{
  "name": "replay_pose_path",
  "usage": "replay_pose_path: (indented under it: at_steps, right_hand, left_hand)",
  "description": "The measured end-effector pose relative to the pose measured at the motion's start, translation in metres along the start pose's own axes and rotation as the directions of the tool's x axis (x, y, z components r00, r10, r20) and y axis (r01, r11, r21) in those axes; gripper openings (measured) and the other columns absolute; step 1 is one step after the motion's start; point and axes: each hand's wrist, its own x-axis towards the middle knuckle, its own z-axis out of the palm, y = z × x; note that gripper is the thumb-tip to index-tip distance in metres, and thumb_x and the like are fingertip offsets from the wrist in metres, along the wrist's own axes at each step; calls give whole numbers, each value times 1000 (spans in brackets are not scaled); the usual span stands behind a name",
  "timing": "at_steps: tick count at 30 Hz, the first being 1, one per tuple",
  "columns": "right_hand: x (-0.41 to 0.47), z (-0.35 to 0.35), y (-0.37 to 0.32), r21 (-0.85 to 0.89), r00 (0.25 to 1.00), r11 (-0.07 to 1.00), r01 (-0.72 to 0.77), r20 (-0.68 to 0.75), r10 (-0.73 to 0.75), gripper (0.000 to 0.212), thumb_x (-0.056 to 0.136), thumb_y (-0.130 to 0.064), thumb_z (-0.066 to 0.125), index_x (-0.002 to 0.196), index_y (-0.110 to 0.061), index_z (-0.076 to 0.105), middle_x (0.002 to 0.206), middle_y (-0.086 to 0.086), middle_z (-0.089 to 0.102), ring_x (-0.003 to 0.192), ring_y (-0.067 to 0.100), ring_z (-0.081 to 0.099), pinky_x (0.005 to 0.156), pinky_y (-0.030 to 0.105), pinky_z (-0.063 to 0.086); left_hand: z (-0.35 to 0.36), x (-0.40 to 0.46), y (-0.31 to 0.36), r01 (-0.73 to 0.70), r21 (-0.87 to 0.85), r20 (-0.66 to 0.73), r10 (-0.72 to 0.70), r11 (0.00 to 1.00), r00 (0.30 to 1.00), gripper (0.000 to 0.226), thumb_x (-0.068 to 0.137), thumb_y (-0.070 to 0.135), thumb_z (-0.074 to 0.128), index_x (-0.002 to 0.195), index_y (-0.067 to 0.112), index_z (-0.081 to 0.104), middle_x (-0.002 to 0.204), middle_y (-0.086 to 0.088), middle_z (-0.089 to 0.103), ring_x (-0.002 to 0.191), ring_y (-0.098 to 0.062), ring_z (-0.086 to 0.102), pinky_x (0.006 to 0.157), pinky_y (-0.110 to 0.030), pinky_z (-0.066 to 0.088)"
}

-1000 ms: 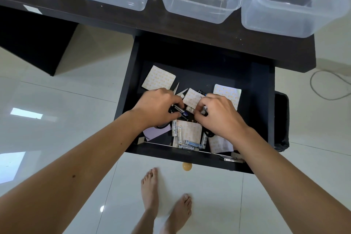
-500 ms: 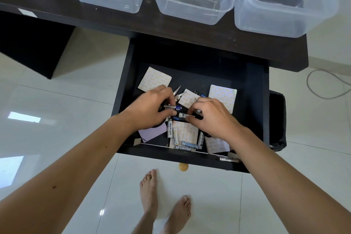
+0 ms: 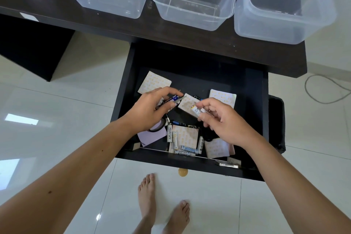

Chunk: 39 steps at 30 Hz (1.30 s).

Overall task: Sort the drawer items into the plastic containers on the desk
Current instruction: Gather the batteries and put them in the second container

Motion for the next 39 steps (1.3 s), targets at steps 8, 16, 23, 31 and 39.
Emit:
replay_pose_path:
  at_steps: [8, 16, 23, 31, 39]
  right_hand:
    - [7, -3, -1, 414, 990, 910, -11, -124, 69, 15, 106, -16, 58, 98, -17, 70, 71, 4, 66, 71, 38, 57, 58, 29, 47]
    - [36, -4, -4, -258, 954, 964, -68, -300, -13, 16, 96, -38, 75, 109, -31, 79, 95, -17, 73, 83, 3, 66, 77, 30, 55]
    - [39, 8, 0, -453, 951, 884, -119, -308, -29, 22, 98, -44, 70, 116, -31, 73, 115, -8, 71, 102, 20, 68, 80, 39, 55]
    - [33, 7, -3, -395, 949, 915, -82, -311, -50, 15, 107, -31, 58, 115, -21, 65, 121, -10, 61, 99, 12, 59, 87, 34, 48]
    - [14, 8, -7, -118, 961, 993, 4, -273, -37, 8, 109, -26, 57, 117, -27, 56, 100, -9, 66, 71, 10, 63, 61, 19, 47]
  left_hand:
    - [0, 0, 1, 101, -103, -54, -107, 990, 993, 15, 102, 13, 60, 108, 27, 59, 77, -13, 71, 56, -21, 60, 54, -37, 50]
    - [3, 2, -2, 127, -58, -53, -130, 990, 990, 16, 98, 29, 72, 104, 22, 59, 79, 8, 62, 58, 8, 57, 51, -10, 41]
    - [8, 5, -10, 93, 88, 9, -94, 992, 996, 17, 96, 29, 75, 97, 26, 59, 76, 14, 56, 64, 2, 56, 61, -13, 39]
    - [7, 9, -13, 55, 317, -52, -40, 947, 998, 19, 92, 43, 77, 107, 33, 70, 65, 15, 52, 62, -3, 54, 56, -21, 40]
    - [6, 11, -13, 75, 424, -118, -27, 902, 993, 32, 93, 48, 73, 123, 39, 69, 70, 19, 51, 67, -6, 55, 59, -23, 43]
